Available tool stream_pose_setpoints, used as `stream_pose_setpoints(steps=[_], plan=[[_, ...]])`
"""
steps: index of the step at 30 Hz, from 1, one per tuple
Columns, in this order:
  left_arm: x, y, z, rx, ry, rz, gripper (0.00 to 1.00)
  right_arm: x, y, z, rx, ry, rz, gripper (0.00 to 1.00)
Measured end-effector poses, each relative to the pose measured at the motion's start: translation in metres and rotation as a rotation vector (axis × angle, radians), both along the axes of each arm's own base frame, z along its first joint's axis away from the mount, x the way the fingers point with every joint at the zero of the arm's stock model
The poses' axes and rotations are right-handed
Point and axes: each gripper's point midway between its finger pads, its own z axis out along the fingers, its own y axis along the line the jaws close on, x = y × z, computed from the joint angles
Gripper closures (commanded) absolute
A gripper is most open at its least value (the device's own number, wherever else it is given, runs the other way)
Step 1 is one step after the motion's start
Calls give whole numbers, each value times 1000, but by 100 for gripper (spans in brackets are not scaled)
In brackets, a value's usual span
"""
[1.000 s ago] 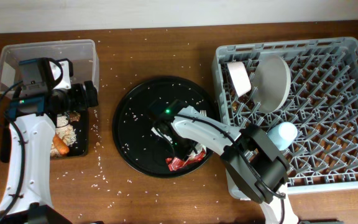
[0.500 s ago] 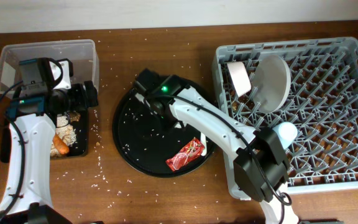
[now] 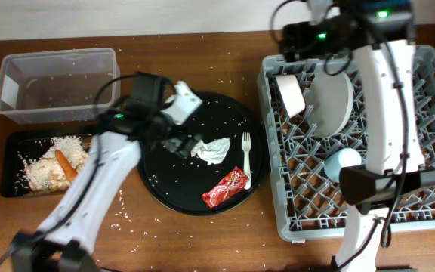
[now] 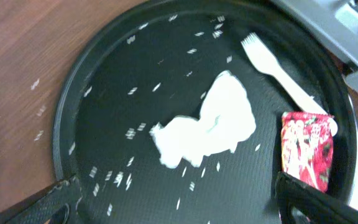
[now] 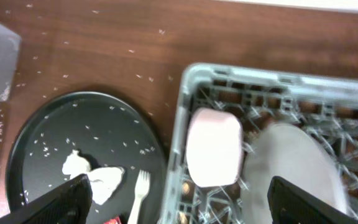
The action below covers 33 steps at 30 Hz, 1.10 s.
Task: Sort waste into correct bins and load items into the dishwasher rack
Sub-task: 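Grasp the white tissue with the left gripper and drop it in the clear bin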
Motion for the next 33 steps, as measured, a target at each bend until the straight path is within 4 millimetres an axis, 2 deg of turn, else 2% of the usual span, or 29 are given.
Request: stream_pose_setpoints(steps=[2,3,7,9,10,11,12,15,17,20,22,23,24,27,30,33], plan=[[-4,-12,-20,32,78,-29,2,-7,-6,-5,9,42,-9,11],[2,-22,-31,50,140,-26,2,-9,-5,-6,16,53,-5,11],[21,-34,-49,106,318,8,3,-12,-3,-7,27,63,5,10],[20,-43,-76,147,369,-3,3,-12,-3,-7,26,65,5,10],[17,-46,-87,165,392,-10,7,-13,-4,-8,22,68,3,11],[13,-48,-96,179,416,-17,15,-14,-4,-10,19,76,1,10],[11,-49,-98,183,426,-16,20,-14,-5,-13,15,87,0,10],[6,-46,-108,208,461,-10,21,-16,-6,-19,8,110,-3,11],[5,-43,-123,235,490,-6,26,-17,-7,-20,0,112,-8,11],[5,-40,-143,266,515,-3,42,-17,-8,-20,-5,112,-10,10],[7,-39,-146,274,511,1,66,-17,-9,-20,-8,113,-11,10],[7,-39,-146,275,512,8,84,-17,-9,-20,-10,114,-12,10],[7,-37,-147,284,510,7,97,-17,-10,-20,-15,113,-15,11],[8,-33,-149,307,508,13,99,-16,-12,-21,-25,112,-20,10],[-3,-25,-144,350,561,13,99,-17,-12,-21,-25,113,-20,11],[2,-20,-114,381,567,51,99,-18,-13,-22,-30,121,-22,10]])
